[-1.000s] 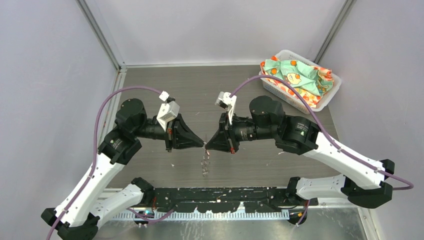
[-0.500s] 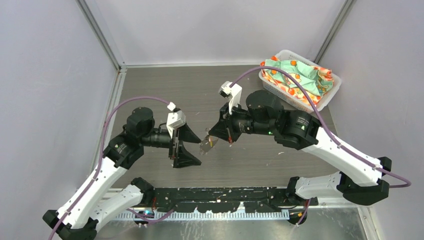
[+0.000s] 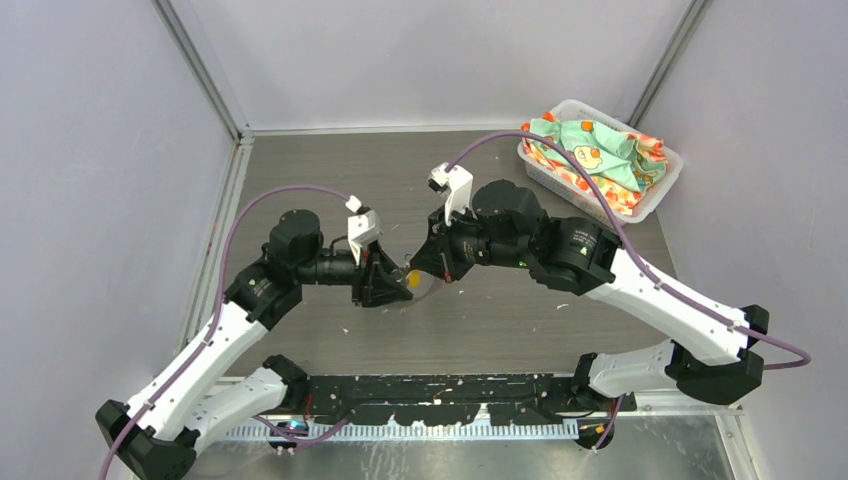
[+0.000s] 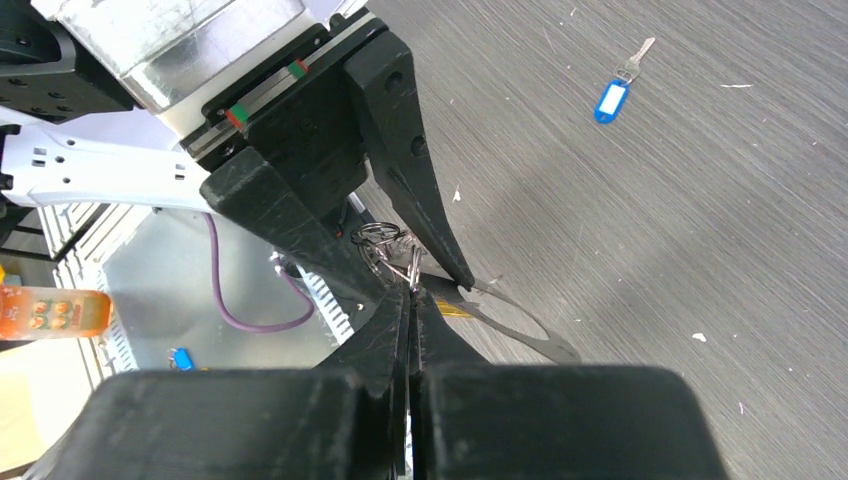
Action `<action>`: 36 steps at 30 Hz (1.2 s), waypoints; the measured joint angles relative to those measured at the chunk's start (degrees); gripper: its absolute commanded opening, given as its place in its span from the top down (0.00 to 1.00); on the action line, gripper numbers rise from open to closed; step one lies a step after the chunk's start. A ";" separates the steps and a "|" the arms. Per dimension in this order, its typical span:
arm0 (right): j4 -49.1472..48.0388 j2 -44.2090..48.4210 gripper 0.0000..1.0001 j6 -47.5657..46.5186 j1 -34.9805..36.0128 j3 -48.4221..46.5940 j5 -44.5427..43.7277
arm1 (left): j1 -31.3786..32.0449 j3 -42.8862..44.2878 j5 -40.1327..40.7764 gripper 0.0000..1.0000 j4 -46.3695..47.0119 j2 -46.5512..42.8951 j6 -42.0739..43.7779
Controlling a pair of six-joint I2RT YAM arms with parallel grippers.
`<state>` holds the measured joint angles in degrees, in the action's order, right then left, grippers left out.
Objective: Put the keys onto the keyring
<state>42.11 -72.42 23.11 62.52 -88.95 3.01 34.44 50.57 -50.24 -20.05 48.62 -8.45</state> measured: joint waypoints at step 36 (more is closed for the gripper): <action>-14.73 20.65 0.47 2.82 -2.27 27.45 9.49 | -2.69 1.79 -8.66 1.00 15.06 1.81 -23.50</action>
<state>27.38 -51.77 25.93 60.25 -61.49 12.49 31.75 52.36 -58.89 -4.99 50.43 -31.94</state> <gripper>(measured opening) 0.636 0.083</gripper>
